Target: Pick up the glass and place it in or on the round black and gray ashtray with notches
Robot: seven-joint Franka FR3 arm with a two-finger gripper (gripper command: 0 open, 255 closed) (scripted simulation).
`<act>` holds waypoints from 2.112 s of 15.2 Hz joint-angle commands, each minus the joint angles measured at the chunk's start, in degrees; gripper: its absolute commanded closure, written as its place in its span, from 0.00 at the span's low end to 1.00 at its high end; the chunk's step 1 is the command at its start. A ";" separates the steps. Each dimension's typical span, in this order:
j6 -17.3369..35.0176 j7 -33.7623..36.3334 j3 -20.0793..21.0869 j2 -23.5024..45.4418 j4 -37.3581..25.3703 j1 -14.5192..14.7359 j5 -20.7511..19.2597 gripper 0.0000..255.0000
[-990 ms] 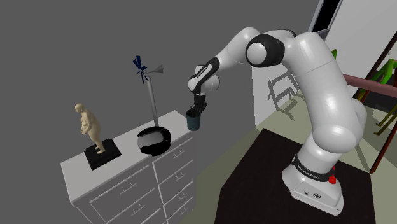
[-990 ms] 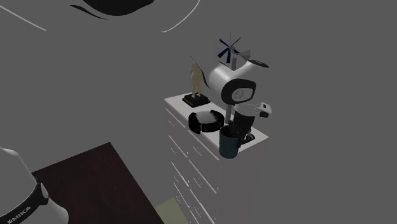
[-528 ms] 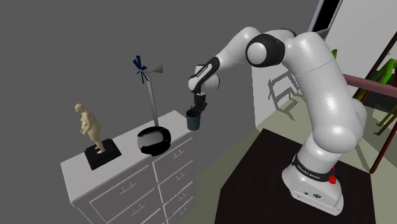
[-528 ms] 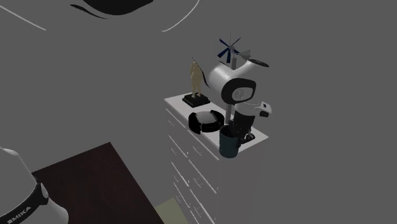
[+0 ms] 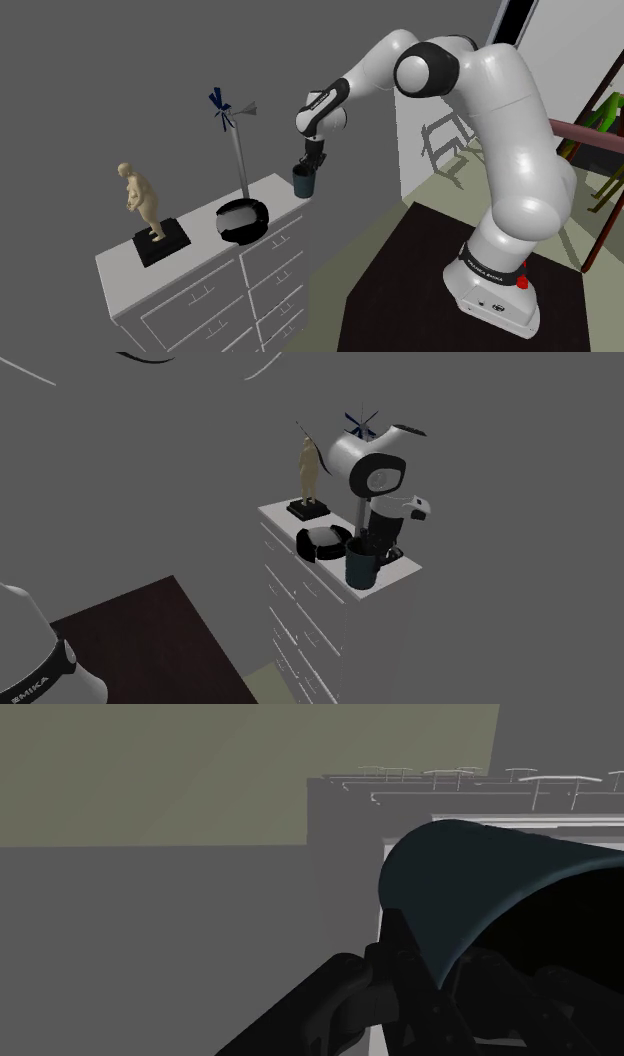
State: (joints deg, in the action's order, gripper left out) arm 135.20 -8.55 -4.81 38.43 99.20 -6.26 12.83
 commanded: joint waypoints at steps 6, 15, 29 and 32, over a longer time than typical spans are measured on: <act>-3.62 0.73 -0.51 -3.76 0.10 0.28 -0.71 1.00; -8.02 2.78 -0.75 -7.17 -1.07 1.41 -1.61 1.00; -15.31 19.13 2.06 2.46 -19.82 12.75 -3.55 1.00; -18.20 22.42 2.49 6.24 -26.84 14.96 -4.00 1.00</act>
State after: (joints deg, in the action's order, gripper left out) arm 118.12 12.46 -2.47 43.44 74.89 7.77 9.02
